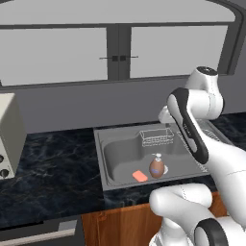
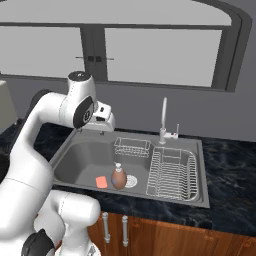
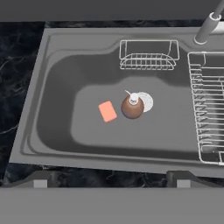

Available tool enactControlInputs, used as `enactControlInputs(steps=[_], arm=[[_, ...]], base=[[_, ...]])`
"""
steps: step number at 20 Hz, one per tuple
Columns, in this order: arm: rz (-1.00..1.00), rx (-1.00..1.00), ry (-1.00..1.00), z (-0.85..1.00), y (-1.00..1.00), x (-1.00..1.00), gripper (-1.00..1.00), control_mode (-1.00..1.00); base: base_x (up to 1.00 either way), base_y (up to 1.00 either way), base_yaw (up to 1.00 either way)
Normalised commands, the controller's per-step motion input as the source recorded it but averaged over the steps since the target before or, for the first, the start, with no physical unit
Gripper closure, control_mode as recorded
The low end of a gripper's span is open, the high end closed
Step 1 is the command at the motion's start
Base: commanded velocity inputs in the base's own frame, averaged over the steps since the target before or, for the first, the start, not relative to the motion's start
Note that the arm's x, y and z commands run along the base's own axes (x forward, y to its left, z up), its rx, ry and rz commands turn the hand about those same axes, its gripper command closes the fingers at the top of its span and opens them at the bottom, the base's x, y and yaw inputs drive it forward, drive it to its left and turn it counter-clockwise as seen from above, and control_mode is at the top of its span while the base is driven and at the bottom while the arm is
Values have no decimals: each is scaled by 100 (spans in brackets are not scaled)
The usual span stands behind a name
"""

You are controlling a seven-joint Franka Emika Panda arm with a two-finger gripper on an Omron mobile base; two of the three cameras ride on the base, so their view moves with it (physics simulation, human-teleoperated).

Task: Pick up the bar soap and soap dispenser from the sink, and place them back in the cabinet, and close the cabinet doors.

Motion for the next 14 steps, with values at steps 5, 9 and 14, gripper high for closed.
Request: enactControlInputs(steps=[5, 9, 14], arm=[[2, 0, 3, -25, -14, -3, -100, -100], [0, 0, 6, -34, -1, -7, -100, -100], [3, 0, 4, -31, -5, -2, -100, -100]], base=[[0, 0, 0], [0, 0, 0], [0, 0, 0]])
